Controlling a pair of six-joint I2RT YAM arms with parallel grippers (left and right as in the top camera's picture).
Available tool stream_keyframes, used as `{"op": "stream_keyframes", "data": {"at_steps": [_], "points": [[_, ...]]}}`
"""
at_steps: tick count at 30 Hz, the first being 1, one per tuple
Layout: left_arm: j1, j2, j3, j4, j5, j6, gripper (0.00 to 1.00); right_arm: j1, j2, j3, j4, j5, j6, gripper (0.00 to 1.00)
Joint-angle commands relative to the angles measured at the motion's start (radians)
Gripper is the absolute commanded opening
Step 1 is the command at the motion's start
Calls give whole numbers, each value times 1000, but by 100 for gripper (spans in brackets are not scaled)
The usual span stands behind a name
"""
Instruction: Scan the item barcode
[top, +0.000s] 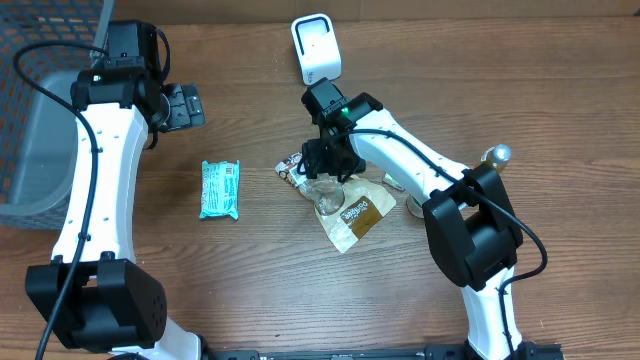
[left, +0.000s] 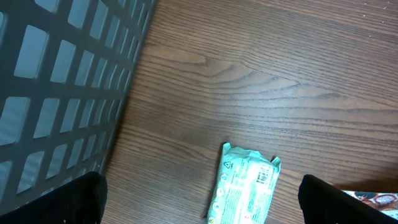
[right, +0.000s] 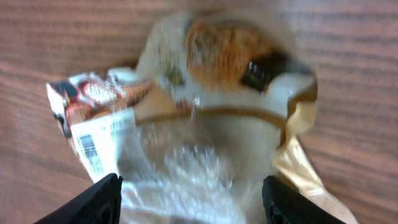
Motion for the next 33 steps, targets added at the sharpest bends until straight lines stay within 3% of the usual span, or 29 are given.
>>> {"op": "stream_keyframes", "data": {"at_steps": [1,8,15,25,33], "points": [[-7,-7,18,1,-6,2,100,4,-15,75,-39,-29,-31,70],[-7,-7,18,1,-6,2,100,-3,-16,80,-132,-29,-11,77],[-7,-7,18,1,-6,2,99,-2,-16,79,-322,8,-122,77],[-7,-7,18,1,-6,2,100,-3,-16,54,-343,88,-138,86],[-7,-7,18,1,-6,2,100,-5,-16,-41,-241,164,-181,83]]}}
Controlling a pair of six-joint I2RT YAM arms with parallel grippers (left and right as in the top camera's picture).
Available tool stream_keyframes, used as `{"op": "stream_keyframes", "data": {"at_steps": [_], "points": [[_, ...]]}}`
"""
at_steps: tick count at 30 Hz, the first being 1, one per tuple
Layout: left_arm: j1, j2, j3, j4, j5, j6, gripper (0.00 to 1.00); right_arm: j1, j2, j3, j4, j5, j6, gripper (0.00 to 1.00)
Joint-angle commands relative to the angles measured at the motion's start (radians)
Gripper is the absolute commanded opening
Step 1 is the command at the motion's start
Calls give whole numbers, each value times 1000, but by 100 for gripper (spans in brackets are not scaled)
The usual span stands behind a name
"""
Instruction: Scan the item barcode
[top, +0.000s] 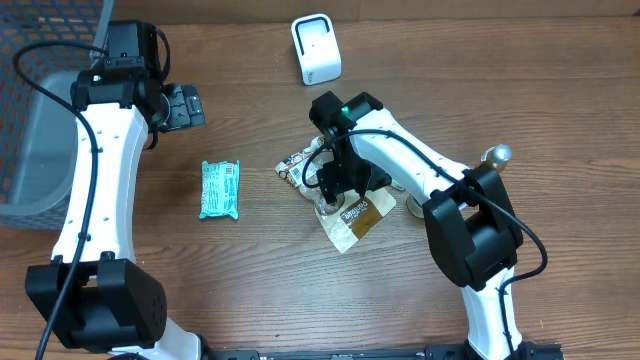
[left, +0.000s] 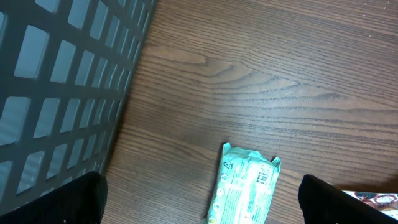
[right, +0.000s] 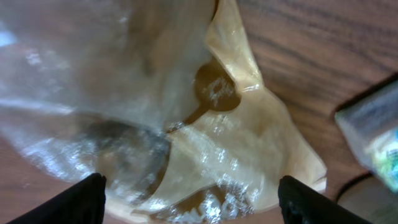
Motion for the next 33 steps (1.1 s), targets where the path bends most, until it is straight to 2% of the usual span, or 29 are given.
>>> {"op": "stream_keyframes", "data": {"at_steps": [1,5,9,14,21,25,33], "points": [[-7,-7,18,1,-6,2,100,-6,-16,-34,37,65,-19,81],[-7,-7,18,1,-6,2,99,-15,-16,-49,65,62,-19,68],[-7,-7,18,1,-6,2,99,-19,-16,-52,82,61,-19,63],[-7,-7,18,1,-6,2,100,-19,-16,-52,116,-30,-19,50],[-7,-7,18,1,-6,2,100,16,-16,-64,224,-142,-53,50],[-7,-7,18,1,-6,2,100,51,-16,-68,256,-138,-71,50],[-7,-7,18,1,-6,2,100,72,-50,67,225,-141,-62,51]]}}
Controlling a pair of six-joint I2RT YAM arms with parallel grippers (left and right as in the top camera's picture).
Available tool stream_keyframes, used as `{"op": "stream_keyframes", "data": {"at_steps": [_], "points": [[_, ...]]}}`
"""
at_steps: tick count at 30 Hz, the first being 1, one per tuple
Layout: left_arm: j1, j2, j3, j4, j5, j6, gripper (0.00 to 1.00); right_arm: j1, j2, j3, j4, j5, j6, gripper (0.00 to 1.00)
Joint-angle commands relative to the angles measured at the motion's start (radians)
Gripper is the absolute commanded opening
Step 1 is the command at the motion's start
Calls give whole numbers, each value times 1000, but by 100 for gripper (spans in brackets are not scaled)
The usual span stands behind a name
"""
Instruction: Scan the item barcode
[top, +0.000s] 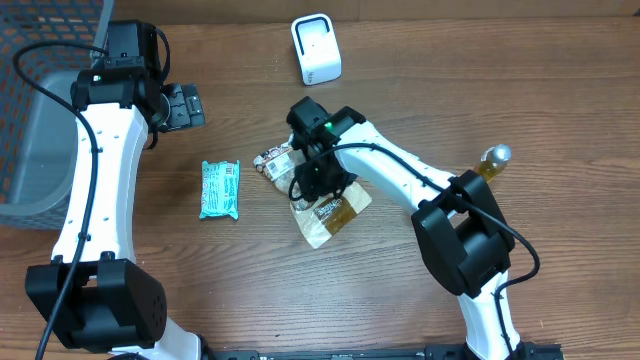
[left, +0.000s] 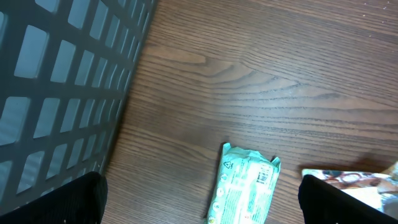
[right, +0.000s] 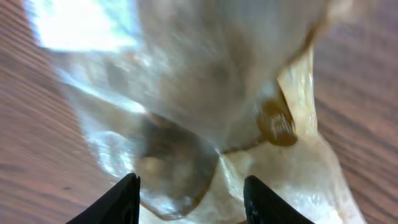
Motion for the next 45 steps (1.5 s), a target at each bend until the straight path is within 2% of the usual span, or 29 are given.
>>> {"op": "stream_keyframes", "data": {"at_steps": [1,7,17,20,21,26,29,30,31,32,33,34,41,45], "points": [[-7,-7,18,1,-6,2,100,-5,-48,76,6,-12,6,52],[-7,-7,18,1,-6,2,99,-12,-45,64,-71,-13,193,54],[-7,-7,18,1,-6,2,100,-12,-45,60,-224,-13,289,61],[-7,-7,18,1,-6,2,100,-12,-45,60,-224,-9,289,73],[-7,-7,18,1,-6,1,100,-13,-45,60,-222,-5,289,80],[-7,-7,18,5,127,-11,100,-32,-45,60,-246,-24,289,76],[-8,-7,18,21,361,-4,100,-56,-46,60,-245,-76,289,76],[-11,-6,14,28,443,31,100,-63,-46,60,-241,-81,288,77],[-16,-6,11,33,510,86,95,-68,-46,60,-237,-80,288,78],[-26,-5,6,37,570,146,66,-71,-46,60,-235,-80,285,79],[-37,-5,1,39,599,177,30,-76,-46,60,-235,-77,284,81],[-52,-5,-7,39,599,179,4,-80,-46,60,-238,-74,284,82],[-198,48,-97,108,541,182,4,-127,-46,60,-243,-127,281,82],[-269,156,-100,120,541,177,4,-128,-46,60,-241,-125,281,82]]}}
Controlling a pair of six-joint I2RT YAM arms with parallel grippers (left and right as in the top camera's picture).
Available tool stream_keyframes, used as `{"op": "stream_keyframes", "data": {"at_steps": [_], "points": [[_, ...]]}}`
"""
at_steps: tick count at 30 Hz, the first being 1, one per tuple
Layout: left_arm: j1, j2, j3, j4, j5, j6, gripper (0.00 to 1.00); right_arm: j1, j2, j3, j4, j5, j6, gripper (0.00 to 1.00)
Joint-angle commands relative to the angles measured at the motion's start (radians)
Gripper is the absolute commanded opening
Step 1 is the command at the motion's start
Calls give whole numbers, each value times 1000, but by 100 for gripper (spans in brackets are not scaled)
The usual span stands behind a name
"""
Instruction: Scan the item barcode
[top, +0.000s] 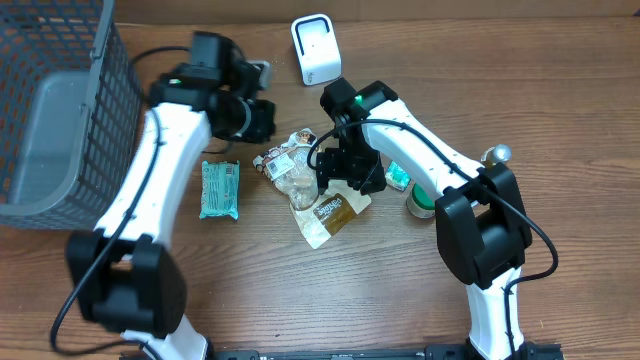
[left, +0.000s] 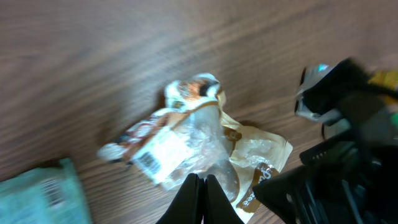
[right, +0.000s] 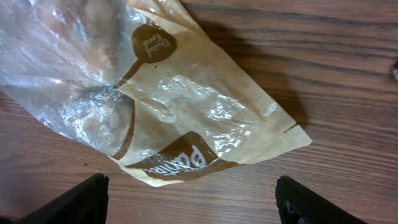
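Note:
A clear and tan snack bag (top: 322, 208) lies at the table's middle. Its printed end (top: 285, 160) carries a white barcode label (left: 149, 158) facing up. The white scanner (top: 315, 48) stands at the far edge. My left gripper (top: 262, 122) hovers over the bag's left end, its fingers shut (left: 200, 182) with nothing between them. Just right of the bag is my right gripper (top: 352, 175); it is open and empty above the bag's tan corner (right: 186, 112).
A teal packet (top: 220, 190) lies left of the bag. A dark mesh basket (top: 50, 110) fills the far left. Right of the right arm are a green item (top: 397, 177), a tape roll (top: 420, 206) and a bottle (top: 497, 155).
My left arm has moved from beside the basket to above the bag's printed end, and its gripper has gone from open to shut. The right gripper has opened wider and sits right of the bag.
My right gripper was above the bag at the centre, then low over it. At the last earlier moment its fingers were narrower around the bag, which lay further left. Now the bag rests free there. The left arm stayed by the basket until now.

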Motion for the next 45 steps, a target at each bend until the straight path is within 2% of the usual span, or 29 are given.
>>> {"op": "stream_keyframes", "data": {"at_steps": [1,6,9,10,11,17,19,22,24,30,39,45], "points": [[-48,112,-18,19,18,19,4,-2,-33,6,6,-20,-2,82],[-58,200,-18,41,29,10,4,-3,-32,6,26,-22,6,83],[-58,243,-18,55,31,0,4,1,-32,5,40,-61,6,87],[-58,255,-18,59,29,0,4,3,-32,4,47,-78,5,90],[-58,271,-18,63,28,0,4,10,-32,2,59,-98,5,99],[-58,317,-18,89,28,0,4,56,-26,0,81,-105,5,100],[-58,317,-18,93,27,0,4,71,-23,-5,83,-105,6,84],[-58,317,-18,103,27,-10,4,93,-23,-29,100,-100,20,67],[-58,317,-18,103,21,-27,4,102,-23,-53,121,-86,38,62],[-58,317,-18,114,19,-31,4,122,-23,-143,209,26,121,56],[-58,317,-18,130,-36,-53,4,111,-23,-243,215,90,137,57],[-58,317,-18,136,-40,-53,8,106,-23,-263,243,114,136,57]]}}
